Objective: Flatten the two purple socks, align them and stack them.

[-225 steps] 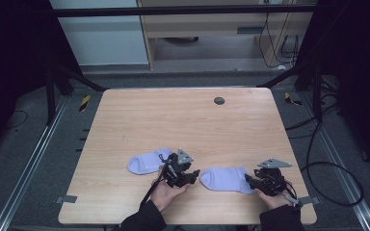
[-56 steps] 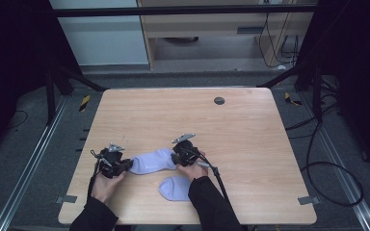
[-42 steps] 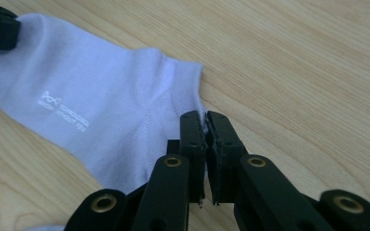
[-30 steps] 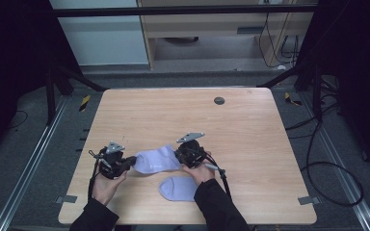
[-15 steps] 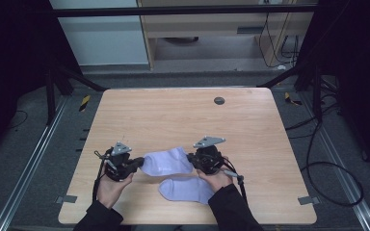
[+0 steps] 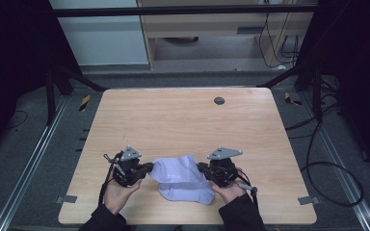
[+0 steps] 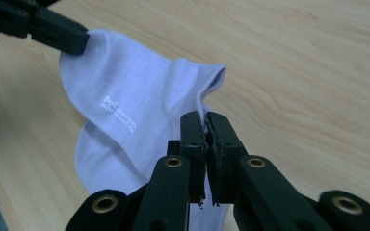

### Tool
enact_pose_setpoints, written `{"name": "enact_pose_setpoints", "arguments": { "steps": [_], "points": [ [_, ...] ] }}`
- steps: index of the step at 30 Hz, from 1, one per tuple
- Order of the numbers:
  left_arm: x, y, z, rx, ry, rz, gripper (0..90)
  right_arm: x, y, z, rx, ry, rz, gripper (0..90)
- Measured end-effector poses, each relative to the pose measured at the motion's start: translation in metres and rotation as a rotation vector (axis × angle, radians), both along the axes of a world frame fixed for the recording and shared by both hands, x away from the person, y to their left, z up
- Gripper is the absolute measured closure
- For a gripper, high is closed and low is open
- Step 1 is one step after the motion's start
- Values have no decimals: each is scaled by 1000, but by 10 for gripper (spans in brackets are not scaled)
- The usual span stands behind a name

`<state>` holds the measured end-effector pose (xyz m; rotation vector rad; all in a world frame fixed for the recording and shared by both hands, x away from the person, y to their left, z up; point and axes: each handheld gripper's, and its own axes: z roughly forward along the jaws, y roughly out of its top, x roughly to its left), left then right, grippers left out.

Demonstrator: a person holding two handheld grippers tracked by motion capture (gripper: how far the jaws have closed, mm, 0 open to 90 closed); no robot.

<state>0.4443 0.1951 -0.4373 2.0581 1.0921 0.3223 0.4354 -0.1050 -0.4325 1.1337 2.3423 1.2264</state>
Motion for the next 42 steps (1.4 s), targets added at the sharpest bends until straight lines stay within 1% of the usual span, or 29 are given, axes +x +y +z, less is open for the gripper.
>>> {"name": "enact_pose_setpoints", "arguments": {
  "steps": [3, 8, 10, 12, 17, 18, 24, 26, 29, 31, 33, 42],
  "points": [
    [-3, -5, -1, 7, 7, -21, 866, -6, -6, -3, -7, 9, 0, 868],
    [-6, -11, -4, 14, 20, -45, 866, -12, -14, -5, -3, 17, -12, 868],
    [-7, -12, -4, 14, 21, -50, 866, -14, -15, -5, -3, 20, -13, 868],
    [-10, -14, -5, 16, 26, -59, 866, -19, -16, -7, -13, 20, -8, 868],
    [-14, -19, -9, 31, 36, -84, 866, -26, -17, -8, -20, 29, -4, 868],
    [-14, -20, -10, 35, 37, -88, 866, -27, -18, -8, -20, 25, -3, 867],
    [-16, -25, -14, 50, 48, -106, 866, -33, -22, -12, -25, 48, -13, 867],
    [-17, -26, -16, 56, 54, -110, 866, -34, -23, -14, -25, 48, -10, 867],
    [-16, -28, -20, 62, 63, -115, 866, -36, -23, -15, -27, 60, -12, 867],
    [-16, -29, -21, 65, 66, -119, 866, -36, -24, -16, -28, 58, -10, 867],
    [-17, -30, -22, 72, 72, -127, 866, -38, -24, -19, -33, 78, -15, 867],
    [-15, -32, -30, 96, 96, -130, 866, -37, -24, -28, -53, 107, -16, 866]
  ]
}}
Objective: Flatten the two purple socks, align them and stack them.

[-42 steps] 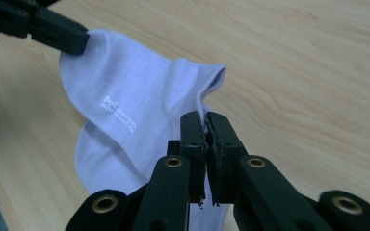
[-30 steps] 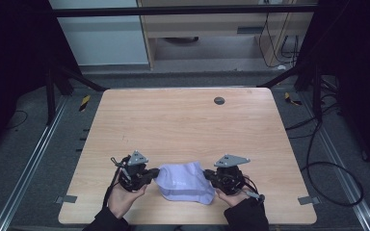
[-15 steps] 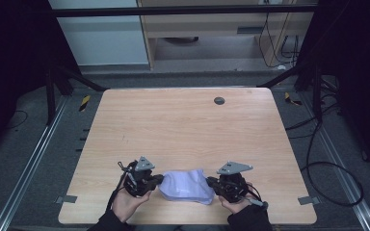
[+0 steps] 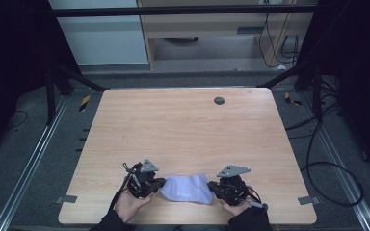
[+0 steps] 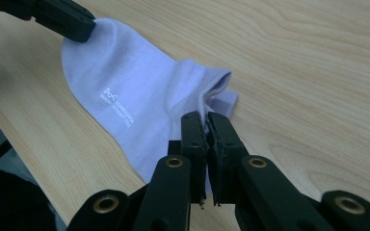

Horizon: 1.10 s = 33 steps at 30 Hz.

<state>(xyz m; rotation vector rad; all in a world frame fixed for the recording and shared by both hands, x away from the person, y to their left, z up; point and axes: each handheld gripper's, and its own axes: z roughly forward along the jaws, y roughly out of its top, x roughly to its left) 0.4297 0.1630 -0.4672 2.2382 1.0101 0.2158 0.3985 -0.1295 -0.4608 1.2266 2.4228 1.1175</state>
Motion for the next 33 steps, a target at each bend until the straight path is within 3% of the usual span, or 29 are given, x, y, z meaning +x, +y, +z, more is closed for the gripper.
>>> {"name": "enact_pose_setpoints", "arguments": {
  "steps": [8, 12, 18, 24, 26, 33],
  "points": [
    [2, -1, -6, 18, 0, 10, 858, 4, -1, -10, -42, 7, -15, 848],
    [2, 1, -4, 13, -19, 26, 788, 4, -2, -11, -60, -8, -23, 776],
    [-2, 5, 11, -31, -88, 43, 719, 3, -3, -5, -7, -73, -27, 721],
    [-6, -13, 9, -43, -137, 15, 748, 7, 7, -10, 41, -90, 24, 795],
    [-6, -20, 4, -29, -130, -5, 765, 10, 11, -14, 43, -78, 43, 826],
    [-6, -30, -15, 28, -71, -43, 807, 16, 18, -34, -28, -8, 57, 874]
  ]
}}
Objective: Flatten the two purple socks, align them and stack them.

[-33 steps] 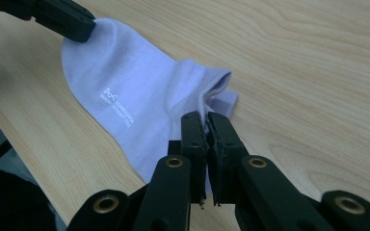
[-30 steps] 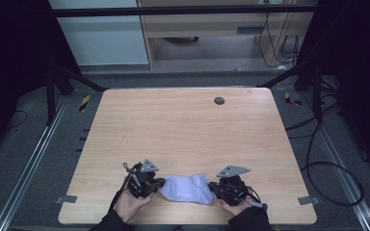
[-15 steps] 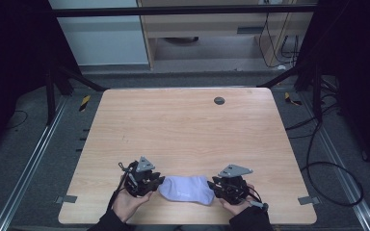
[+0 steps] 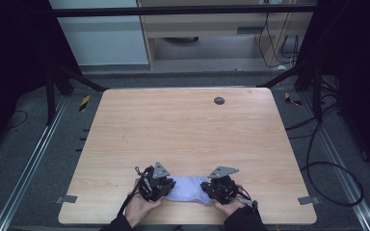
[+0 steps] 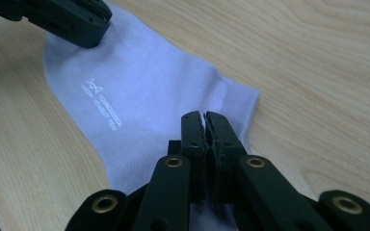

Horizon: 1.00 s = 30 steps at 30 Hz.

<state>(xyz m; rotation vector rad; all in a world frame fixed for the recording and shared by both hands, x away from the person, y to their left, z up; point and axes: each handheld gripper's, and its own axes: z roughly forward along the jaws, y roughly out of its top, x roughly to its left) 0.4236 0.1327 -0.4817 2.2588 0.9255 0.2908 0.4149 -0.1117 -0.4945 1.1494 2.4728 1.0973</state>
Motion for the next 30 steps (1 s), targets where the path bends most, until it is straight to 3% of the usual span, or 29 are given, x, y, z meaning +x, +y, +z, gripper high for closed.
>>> {"name": "enact_pose_setpoints", "arguments": {
  "steps": [7, 12, 13, 14, 20, 21, 22, 25, 30],
  "points": [
    [-1, 1, 1, -6, -10, 1, 789, 0, -3, 0, -8, 3, -3, 860],
    [0, 11, 13, -53, -50, 24, 722, 0, -10, 8, 32, -21, -12, 817],
    [2, 18, 17, -70, -73, 43, 722, 1, -13, 10, 44, -40, -20, 805],
    [4, 26, 21, -88, -93, 73, 672, 3, -25, 16, 66, -81, -52, 738],
    [16, 61, 27, -102, -156, 184, 542, 10, -54, 18, 76, -158, -173, 518],
    [21, 71, 27, -98, -161, 218, 515, 12, -59, 18, 78, -159, -199, 484],
    [21, 71, 27, -98, -161, 218, 479, 12, -59, 18, 78, -159, -199, 484],
    [27, 87, 23, -97, -162, 267, 443, 20, -81, 14, 69, -161, -275, 375],
    [32, 102, 16, -73, -169, 290, 393, 26, -99, 11, 65, -150, -332, 286]
  ]
}}
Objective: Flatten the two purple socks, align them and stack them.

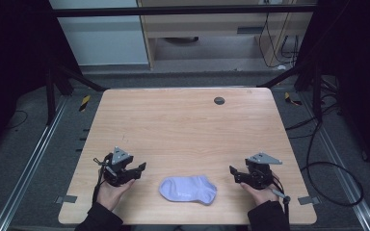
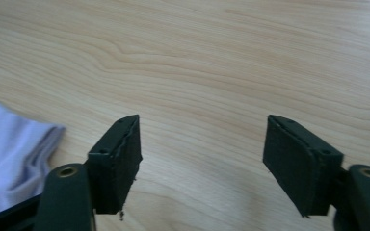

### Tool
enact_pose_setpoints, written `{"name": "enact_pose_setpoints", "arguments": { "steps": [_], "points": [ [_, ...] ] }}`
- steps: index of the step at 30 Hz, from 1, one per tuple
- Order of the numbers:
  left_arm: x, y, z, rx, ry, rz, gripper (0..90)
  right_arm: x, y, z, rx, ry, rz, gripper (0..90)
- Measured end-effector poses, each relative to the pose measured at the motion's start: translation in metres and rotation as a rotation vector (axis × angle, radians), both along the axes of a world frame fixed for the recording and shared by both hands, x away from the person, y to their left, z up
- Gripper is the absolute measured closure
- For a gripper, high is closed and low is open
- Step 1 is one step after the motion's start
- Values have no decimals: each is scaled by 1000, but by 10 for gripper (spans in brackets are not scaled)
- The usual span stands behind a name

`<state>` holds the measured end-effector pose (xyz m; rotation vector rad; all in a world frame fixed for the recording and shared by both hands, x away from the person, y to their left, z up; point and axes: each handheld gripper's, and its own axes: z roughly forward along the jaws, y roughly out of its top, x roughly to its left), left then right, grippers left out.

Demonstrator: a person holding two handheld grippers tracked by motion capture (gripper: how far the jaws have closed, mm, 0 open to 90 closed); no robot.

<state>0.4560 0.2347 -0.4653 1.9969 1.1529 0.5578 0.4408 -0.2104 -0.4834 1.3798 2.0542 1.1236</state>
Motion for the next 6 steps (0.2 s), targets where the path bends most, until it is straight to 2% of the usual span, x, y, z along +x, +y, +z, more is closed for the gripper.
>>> {"name": "enact_pose_setpoints", "arguments": {
  "steps": [2, 6],
  "points": [
    [1, 5, -1, 6, -8, 9, 378, 1, -5, -1, -15, -3, -16, 269],
    [5, 14, -2, -4, -12, 18, 341, 3, -15, -4, -13, 6, -40, 244]
  ]
}}
